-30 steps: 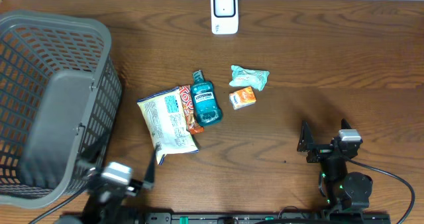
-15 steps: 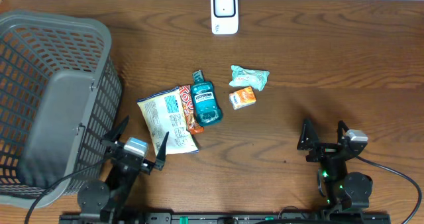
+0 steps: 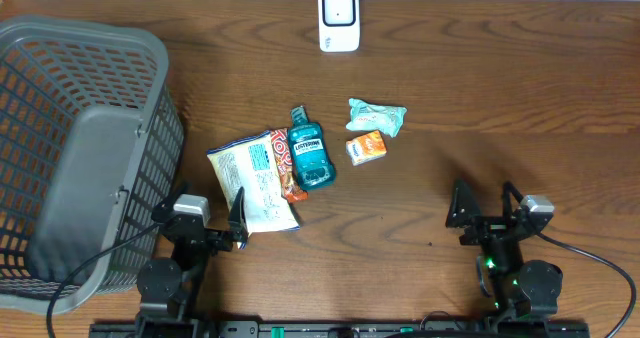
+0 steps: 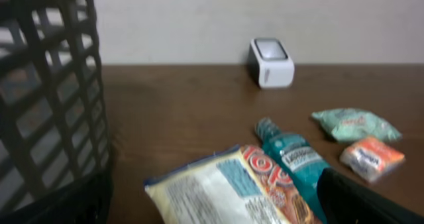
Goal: Scan the item barcode
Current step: 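Lower both grippers to the front of the table near the items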
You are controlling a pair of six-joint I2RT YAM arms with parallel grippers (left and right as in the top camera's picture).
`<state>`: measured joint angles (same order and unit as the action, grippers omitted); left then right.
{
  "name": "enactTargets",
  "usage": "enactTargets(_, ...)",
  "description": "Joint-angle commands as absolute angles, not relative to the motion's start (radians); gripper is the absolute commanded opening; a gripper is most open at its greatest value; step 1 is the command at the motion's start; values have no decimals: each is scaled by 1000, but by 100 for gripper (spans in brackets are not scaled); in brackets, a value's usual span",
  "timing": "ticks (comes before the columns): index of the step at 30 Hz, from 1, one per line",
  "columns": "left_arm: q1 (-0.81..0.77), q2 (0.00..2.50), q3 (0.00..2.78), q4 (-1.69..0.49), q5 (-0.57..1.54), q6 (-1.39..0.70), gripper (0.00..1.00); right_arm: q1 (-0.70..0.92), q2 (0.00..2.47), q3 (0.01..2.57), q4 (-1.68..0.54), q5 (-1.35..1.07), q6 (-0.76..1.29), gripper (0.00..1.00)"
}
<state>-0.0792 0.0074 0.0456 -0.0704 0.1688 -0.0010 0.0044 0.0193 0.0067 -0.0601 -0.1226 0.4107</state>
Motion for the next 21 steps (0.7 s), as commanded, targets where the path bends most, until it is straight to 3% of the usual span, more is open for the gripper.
enactTargets(1, -74, 4, 3, -41, 151, -62, 98, 10, 20, 6, -55, -237, 438, 99)
enactTargets(21, -74, 5, 4, -55, 145, -58, 98, 10, 24, 58, -68, -425, 467, 99)
